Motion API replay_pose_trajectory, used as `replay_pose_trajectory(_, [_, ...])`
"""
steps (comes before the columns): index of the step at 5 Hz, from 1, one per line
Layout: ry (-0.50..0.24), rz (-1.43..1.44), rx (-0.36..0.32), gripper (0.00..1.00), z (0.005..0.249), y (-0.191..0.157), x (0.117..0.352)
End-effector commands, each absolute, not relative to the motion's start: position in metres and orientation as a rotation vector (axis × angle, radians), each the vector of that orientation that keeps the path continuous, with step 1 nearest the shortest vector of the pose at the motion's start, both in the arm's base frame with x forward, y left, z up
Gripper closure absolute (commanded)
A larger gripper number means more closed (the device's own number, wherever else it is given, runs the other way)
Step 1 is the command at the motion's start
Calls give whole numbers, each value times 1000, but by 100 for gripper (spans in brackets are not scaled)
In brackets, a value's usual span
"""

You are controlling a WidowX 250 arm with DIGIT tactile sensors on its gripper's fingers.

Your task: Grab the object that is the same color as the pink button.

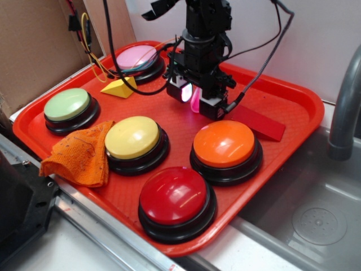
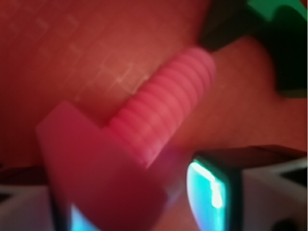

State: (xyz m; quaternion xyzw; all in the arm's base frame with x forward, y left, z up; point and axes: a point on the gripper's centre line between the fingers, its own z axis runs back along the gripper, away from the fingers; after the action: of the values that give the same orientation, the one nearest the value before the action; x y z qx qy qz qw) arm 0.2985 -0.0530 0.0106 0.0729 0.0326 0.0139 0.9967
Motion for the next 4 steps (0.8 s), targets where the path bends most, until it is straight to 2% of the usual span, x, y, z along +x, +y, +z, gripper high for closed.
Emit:
replay_pose_trajectory(1, [18,40,160,100,27,-41,296])
replay_pose_trajectory(2, [-8,54,160,100,39,-39,293])
replay_pose_trajectory(3, [-58,85,149,100,74,-32,290])
replay_pose_trajectory(4, [-106,90,71,100,116,-24,280])
